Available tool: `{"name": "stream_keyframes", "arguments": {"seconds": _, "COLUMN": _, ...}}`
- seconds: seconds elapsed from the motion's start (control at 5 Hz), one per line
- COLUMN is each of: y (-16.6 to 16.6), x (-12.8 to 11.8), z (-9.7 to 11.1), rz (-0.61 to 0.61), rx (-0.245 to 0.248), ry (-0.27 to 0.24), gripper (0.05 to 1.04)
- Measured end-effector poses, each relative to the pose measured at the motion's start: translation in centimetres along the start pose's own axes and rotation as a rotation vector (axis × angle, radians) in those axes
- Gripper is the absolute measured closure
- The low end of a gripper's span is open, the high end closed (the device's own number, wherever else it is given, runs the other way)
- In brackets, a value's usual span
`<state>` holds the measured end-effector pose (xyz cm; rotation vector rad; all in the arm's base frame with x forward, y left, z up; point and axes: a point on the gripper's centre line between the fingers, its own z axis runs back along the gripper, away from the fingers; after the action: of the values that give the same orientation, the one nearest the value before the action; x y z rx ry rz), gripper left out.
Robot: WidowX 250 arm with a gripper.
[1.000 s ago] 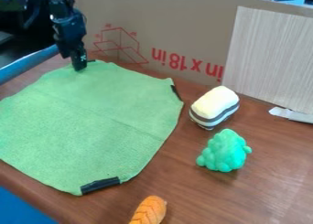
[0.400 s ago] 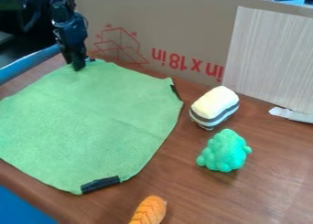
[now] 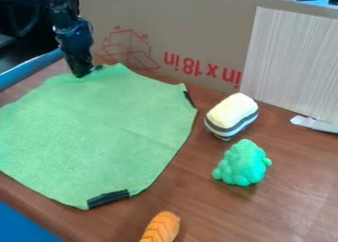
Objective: Fold the cloth from left top to the rigth bottom
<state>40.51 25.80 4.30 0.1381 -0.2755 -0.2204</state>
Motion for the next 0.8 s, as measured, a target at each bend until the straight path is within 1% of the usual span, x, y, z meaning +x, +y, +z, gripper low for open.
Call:
{"name": "stream_keyframes", "arguments": {"seconds": 0.2, "y": -2.0, "x": -0.4, "z": 2.3, "rz": -0.04, "rx": -0.025, "ry": -0.062, "gripper": 1.028}}
{"name": "stream_keyframes", "arguments": {"seconds": 0.4, "y": -3.9, "x": -1.6, "z": 5.4, "rz": -0.088, "rx": -0.017, "ry": -0.134, "gripper": 1.029}}
{"name": "stream_keyframes", "arguments": {"seconds": 0.6, "y": -6.5, "x": -3.4, "z": 8.8, "rz": -0.151, "rx": 0.026, "ry": -0.218, "gripper": 1.029}}
{"name": "stream_keyframes", "arguments": {"seconds": 0.8, "y": -9.5, "x": -5.7, "z": 10.2, "rz": -0.213, "rx": 0.061, "ry": -0.252, "gripper": 1.029}}
